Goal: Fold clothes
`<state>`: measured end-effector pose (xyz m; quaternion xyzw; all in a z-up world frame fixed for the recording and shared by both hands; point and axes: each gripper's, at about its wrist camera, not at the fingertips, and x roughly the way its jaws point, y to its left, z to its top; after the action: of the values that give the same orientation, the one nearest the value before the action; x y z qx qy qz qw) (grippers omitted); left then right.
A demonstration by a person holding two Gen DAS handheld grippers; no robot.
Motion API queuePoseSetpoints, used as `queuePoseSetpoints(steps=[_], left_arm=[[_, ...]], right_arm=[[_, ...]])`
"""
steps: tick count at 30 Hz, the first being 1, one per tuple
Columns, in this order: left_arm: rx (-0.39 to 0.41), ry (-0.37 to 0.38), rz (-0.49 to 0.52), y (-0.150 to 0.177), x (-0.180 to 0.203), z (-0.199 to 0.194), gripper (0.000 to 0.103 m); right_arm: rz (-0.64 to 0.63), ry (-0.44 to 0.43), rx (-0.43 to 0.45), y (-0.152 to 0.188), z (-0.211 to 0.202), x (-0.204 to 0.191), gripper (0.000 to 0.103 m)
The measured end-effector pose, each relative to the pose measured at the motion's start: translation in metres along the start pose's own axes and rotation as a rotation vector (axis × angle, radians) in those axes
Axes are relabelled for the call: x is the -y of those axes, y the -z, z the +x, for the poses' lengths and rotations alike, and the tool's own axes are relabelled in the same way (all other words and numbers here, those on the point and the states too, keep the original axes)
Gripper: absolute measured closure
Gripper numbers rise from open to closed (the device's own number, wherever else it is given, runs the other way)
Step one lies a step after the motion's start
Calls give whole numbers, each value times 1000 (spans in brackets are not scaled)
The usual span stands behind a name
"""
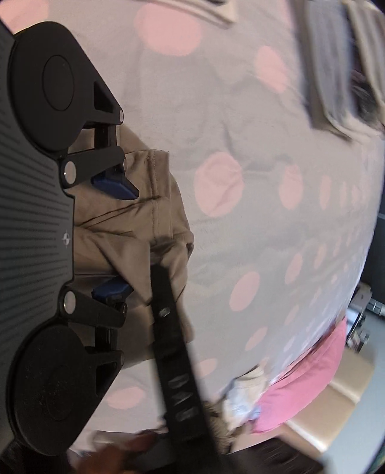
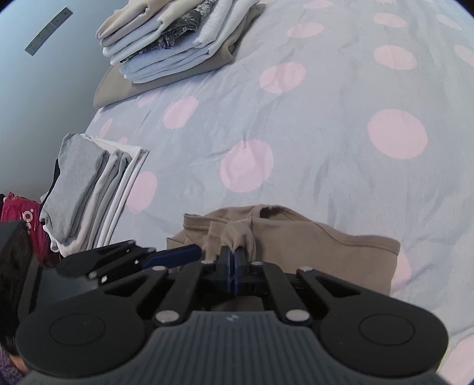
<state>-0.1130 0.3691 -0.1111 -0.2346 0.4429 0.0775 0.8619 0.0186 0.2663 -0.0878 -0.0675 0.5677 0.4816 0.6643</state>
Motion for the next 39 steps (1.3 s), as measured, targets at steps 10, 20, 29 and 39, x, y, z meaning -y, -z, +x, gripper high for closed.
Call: queuePoseSetpoints(steps=[10,20,29,39], left_arm=[[11,-3,44,-3,5,5,84],[74,12,74,-3,21,-13,100],[150,10,71,-7,29,-51,100],[51,-109,-4,2,-18,-16,100]], right_arm=[[-15,-1,17,7,-4,4,90],[61,94,145,40,-49,34,45],[196,164,181,83,-72,72,45],[97,171,170,89,-61,50,64]])
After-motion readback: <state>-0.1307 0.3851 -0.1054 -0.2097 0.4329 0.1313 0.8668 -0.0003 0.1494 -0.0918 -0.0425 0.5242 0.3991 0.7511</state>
